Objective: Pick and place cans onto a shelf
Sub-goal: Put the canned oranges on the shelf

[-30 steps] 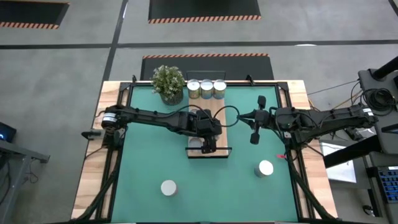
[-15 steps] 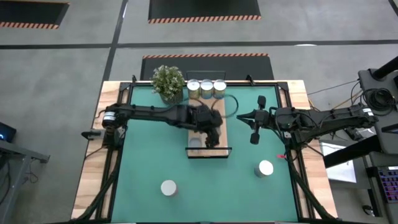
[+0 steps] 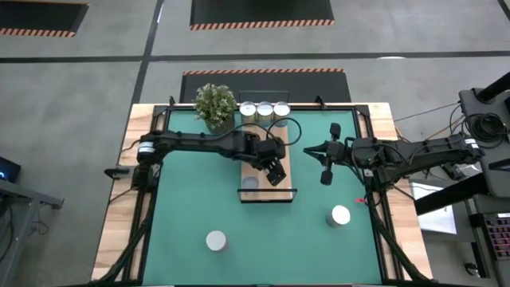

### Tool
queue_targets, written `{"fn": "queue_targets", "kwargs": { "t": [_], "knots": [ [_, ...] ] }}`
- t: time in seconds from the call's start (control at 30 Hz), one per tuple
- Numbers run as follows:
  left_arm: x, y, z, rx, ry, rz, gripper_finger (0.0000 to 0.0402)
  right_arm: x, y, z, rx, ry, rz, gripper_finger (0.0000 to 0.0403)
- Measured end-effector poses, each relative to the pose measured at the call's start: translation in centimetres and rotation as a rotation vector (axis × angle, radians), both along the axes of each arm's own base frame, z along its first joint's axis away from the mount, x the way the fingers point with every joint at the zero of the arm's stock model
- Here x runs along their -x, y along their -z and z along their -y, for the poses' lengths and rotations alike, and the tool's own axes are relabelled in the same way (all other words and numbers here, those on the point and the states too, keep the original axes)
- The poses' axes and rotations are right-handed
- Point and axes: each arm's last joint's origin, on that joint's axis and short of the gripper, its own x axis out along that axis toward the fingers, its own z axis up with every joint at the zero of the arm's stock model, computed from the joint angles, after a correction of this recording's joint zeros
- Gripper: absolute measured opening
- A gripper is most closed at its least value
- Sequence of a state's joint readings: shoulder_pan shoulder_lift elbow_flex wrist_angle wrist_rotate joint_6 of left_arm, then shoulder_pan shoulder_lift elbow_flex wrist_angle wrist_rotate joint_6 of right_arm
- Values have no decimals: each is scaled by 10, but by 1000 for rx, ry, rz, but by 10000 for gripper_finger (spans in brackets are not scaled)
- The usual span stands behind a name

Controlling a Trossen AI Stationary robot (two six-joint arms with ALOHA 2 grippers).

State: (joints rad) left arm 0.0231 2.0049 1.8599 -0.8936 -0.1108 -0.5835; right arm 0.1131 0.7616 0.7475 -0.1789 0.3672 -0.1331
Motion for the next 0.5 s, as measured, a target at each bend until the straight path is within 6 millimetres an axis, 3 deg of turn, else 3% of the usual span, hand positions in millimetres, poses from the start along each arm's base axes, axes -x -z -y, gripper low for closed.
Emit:
{"fn": "queue_targets", "kwargs": {
  "t": [0.5],
  "knots": [
    [-6,21,-6,3,0,-67,284,0,0,0,1,0,0,13]
  ]
}}
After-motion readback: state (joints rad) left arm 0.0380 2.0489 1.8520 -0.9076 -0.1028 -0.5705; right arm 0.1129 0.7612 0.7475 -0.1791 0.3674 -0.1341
